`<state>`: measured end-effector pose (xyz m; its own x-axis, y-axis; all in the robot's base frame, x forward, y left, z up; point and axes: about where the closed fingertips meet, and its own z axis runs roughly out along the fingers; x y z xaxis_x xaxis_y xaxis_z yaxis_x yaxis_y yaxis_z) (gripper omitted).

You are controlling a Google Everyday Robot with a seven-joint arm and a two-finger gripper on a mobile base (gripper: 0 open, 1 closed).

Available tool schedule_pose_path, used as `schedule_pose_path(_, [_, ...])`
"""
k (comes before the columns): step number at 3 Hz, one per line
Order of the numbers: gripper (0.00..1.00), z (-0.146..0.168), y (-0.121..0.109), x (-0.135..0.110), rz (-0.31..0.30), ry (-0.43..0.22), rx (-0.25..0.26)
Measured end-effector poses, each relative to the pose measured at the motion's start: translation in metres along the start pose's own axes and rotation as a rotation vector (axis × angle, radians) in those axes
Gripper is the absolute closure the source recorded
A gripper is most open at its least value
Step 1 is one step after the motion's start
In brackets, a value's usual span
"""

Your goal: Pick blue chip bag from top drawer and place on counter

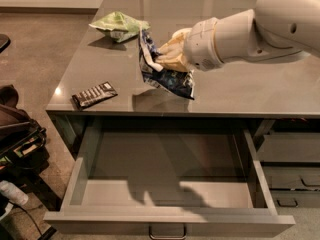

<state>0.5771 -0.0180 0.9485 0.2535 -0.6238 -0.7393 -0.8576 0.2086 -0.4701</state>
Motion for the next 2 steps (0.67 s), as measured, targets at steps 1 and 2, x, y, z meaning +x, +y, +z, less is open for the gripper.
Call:
schedule_pose_path(1, [0.61, 0.000, 0.000, 0.000, 0.000, 0.000, 0.000])
schedule_pose_path(2, [0.37, 0.004, 0.009, 0.011, 0.026, 0.009, -0.006])
